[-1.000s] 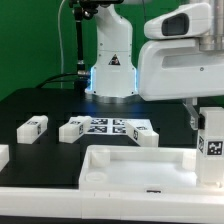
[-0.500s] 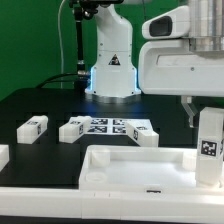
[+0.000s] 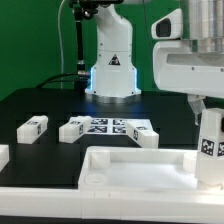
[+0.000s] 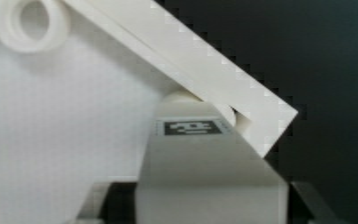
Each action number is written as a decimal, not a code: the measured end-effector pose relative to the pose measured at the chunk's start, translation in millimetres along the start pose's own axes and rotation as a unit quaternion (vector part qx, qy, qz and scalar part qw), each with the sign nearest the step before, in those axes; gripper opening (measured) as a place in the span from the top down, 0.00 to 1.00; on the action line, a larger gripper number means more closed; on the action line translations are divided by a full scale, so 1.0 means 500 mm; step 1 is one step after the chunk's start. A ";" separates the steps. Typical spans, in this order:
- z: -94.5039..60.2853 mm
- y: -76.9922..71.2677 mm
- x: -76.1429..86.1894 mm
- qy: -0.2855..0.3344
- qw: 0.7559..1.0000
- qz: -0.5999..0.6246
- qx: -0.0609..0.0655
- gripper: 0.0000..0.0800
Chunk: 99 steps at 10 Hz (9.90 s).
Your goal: Assemble desk
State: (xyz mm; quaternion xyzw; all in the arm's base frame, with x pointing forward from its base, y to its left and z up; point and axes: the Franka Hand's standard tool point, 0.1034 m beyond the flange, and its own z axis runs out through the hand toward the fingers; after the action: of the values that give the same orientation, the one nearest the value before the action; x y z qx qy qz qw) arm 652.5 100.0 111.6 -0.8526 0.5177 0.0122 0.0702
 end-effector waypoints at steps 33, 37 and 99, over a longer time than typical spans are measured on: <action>-0.003 -0.006 0.013 0.024 0.926 -0.377 -0.023 0.64; -0.002 -0.004 0.019 0.027 0.989 -0.144 -0.011 0.64; -0.004 -0.015 0.008 0.020 0.807 -0.589 -0.032 0.19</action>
Offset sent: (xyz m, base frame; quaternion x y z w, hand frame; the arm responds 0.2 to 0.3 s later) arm 0.0027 -0.0064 0.0007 -0.0291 0.0058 -0.0930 0.9952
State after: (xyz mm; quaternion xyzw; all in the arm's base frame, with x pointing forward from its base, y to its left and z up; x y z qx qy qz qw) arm 661.1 99.7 114.2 -0.9956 -0.0839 -0.0316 0.0264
